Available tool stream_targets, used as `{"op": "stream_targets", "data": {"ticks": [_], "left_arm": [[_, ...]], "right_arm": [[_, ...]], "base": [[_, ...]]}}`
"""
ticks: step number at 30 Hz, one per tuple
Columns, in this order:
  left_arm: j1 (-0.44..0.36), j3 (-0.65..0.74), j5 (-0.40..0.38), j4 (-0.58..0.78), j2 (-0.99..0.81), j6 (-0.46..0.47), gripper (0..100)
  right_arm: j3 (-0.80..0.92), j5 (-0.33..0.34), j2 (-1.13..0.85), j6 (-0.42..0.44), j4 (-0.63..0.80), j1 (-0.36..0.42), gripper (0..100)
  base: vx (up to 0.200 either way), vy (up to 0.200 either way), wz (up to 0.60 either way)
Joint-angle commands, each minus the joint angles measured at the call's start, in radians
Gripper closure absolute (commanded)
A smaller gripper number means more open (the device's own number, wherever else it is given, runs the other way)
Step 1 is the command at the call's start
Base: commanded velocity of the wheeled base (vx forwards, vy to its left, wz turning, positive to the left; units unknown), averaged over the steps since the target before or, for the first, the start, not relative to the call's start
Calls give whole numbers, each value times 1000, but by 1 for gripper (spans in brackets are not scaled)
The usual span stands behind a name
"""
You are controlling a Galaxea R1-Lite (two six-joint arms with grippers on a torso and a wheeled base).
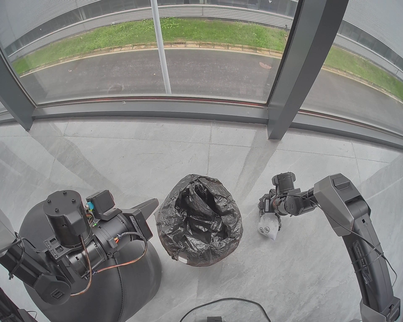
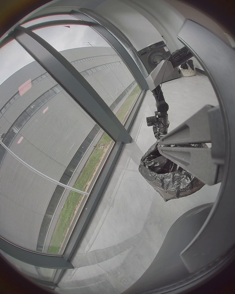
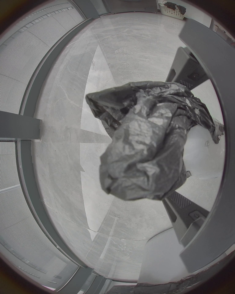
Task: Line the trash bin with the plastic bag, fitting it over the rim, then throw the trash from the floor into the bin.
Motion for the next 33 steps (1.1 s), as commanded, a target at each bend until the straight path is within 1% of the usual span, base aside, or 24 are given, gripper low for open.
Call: {"op": "stream_targets", "data": {"ticks": [1,16,17,30,32,33], "left_arm": [[0,0,0,0,2,0,100],[0,-2,0,-2,14,-5,100],[0,-2,0,-2,14,-7,100],[0,-2,0,-2,14,-7,100],[1,-2,0,-3,12,-5,100],[1,-2,0,-3,11,-5,100]], "right_arm": [[0,0,3,-1,3,1,0],[0,-2,14,-10,47,1,0],[0,-2,16,-11,47,1,100],[0,-5,5,1,46,0,100],[6,-16,-11,4,47,0,100],[23,-37,-54,12,50,0,100]], "base": [[0,0,0],[0,0,0],[0,0,0],[0,0,0],[0,0,0],[0,0,0]]}}
